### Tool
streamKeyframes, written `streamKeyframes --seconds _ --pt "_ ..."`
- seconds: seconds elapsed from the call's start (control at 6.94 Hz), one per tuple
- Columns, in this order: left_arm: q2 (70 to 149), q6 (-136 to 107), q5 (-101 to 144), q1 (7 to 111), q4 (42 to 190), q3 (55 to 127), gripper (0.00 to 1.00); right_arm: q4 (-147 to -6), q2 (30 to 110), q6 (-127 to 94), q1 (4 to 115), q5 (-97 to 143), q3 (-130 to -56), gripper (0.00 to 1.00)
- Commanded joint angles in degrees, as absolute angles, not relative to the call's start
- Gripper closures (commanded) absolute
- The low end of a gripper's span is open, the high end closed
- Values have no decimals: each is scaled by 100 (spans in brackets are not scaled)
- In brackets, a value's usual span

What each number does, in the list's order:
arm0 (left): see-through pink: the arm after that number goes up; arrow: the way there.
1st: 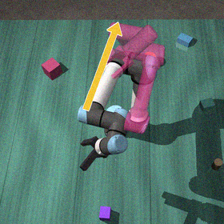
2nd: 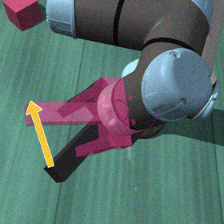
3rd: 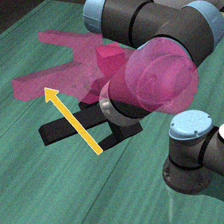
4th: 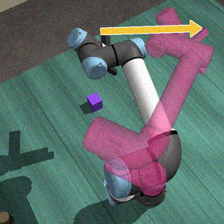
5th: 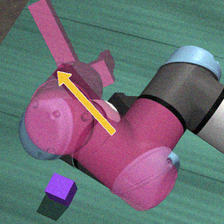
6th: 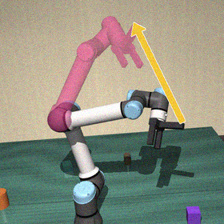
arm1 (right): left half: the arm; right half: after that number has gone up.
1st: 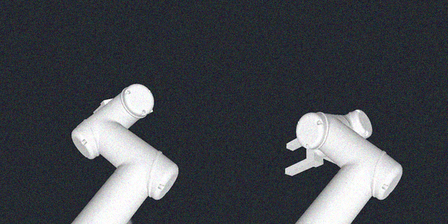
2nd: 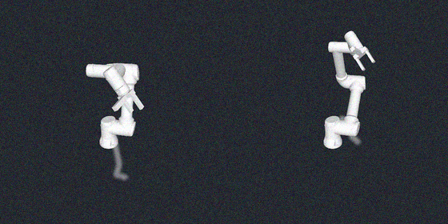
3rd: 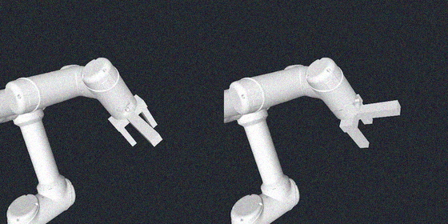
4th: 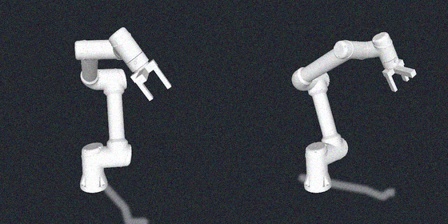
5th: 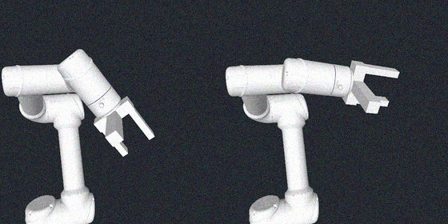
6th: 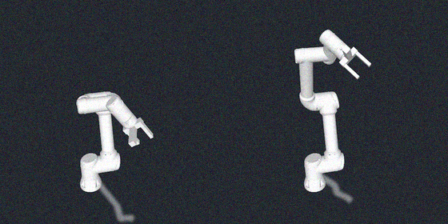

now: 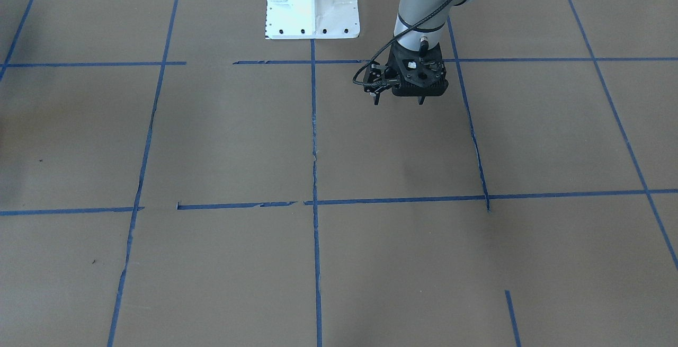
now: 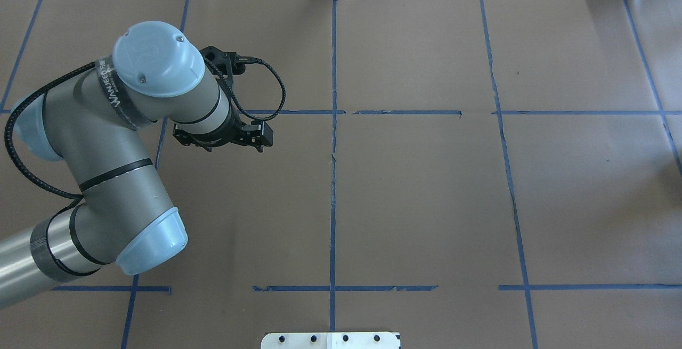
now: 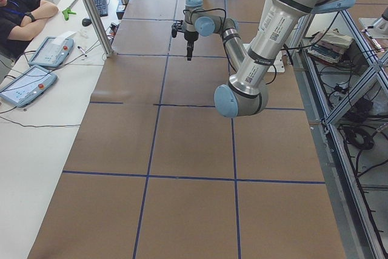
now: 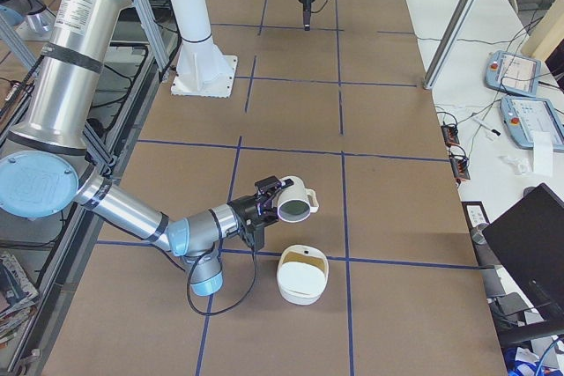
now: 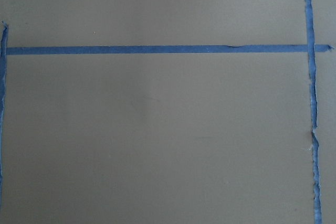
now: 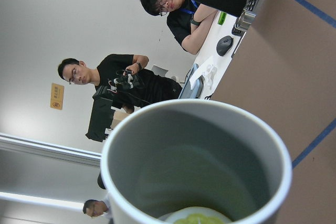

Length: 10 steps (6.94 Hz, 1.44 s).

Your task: Left arm hands cup to right arm to dump lemon

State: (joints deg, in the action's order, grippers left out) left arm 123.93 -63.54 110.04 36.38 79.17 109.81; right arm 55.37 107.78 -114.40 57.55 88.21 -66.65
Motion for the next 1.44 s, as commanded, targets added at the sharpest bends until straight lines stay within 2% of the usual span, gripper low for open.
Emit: streamKeyframes --seconds 0.0,0.86,1.3 --pt "12384 -6354 11004 3639 7910 10986 0 6202 10635 -12835 5810 8230 -6355 71" --pt "12384 -6337 11013 3639 7928 10969 0 6715 10582 -15975 6089 7058 -6319 71" --pt "12384 -6337 11013 3630 7928 10960 0 6715 10529 -16022 6100 7049 -6311 71"
